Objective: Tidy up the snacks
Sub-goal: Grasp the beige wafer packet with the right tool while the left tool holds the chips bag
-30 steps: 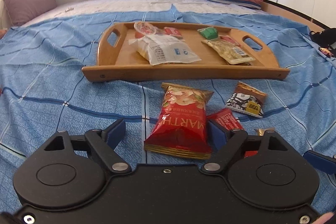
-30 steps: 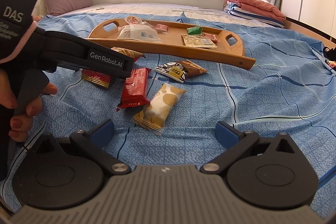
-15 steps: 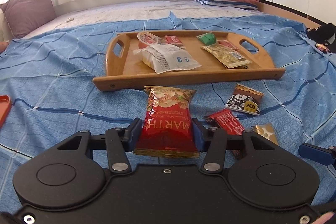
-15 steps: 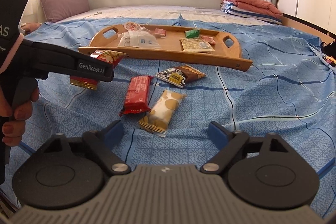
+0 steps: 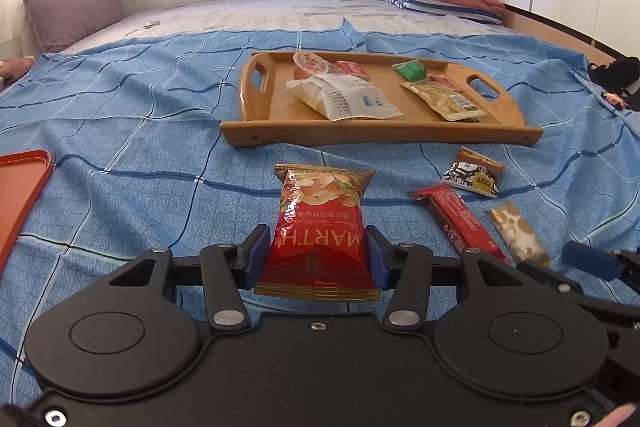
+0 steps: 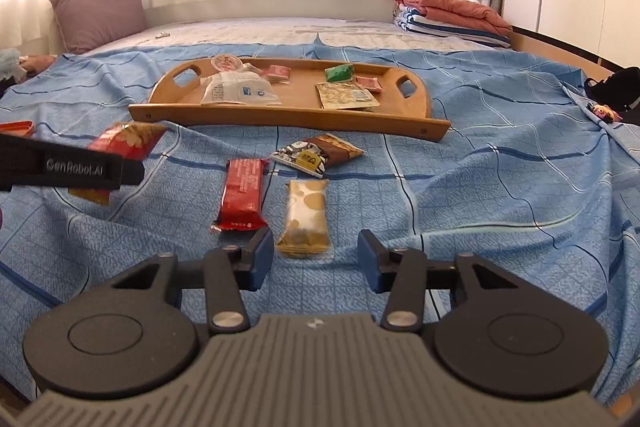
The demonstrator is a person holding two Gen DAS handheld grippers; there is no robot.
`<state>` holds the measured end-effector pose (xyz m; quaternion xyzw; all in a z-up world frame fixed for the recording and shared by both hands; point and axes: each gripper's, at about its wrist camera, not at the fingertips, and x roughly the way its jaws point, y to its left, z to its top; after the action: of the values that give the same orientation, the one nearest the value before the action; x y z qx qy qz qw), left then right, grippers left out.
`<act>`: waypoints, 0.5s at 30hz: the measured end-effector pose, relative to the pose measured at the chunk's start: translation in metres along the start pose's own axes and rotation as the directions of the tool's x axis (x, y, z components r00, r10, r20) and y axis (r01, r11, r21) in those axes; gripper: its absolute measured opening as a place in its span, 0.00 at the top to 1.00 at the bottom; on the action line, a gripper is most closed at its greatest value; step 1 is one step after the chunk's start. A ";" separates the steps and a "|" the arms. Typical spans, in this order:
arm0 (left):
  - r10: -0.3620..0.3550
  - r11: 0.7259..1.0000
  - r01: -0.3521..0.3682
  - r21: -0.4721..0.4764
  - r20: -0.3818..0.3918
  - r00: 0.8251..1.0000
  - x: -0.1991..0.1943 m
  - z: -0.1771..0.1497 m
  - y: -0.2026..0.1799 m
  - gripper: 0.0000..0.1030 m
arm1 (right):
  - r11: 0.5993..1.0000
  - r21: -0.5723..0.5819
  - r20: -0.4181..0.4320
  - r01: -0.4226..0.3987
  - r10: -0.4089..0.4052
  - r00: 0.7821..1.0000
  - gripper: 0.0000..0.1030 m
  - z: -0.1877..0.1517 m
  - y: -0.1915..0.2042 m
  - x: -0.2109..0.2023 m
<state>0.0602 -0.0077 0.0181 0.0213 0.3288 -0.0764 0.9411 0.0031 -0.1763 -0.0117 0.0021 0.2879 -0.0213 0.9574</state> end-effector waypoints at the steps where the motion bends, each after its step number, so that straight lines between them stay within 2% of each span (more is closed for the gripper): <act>1: 0.001 1.000 -0.001 0.000 0.002 1.000 -0.001 -0.001 0.000 0.53 | 1.000 0.001 0.004 0.004 -0.004 1.000 0.50 0.002 0.000 0.001; 9: -0.006 1.000 0.006 -0.008 -0.002 1.000 -0.003 -0.006 0.002 0.53 | 1.000 0.004 0.005 0.012 -0.012 1.000 0.50 0.010 0.007 0.015; 15: -0.002 1.000 0.002 -0.011 -0.017 1.000 0.001 -0.012 0.003 0.53 | 1.000 0.021 -0.006 0.009 -0.009 1.000 0.54 0.009 0.008 0.022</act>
<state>0.0545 -0.0039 0.0082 0.0164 0.3372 -0.0754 0.9383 0.0268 -0.1688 -0.0163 0.0110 0.2907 -0.0285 0.9563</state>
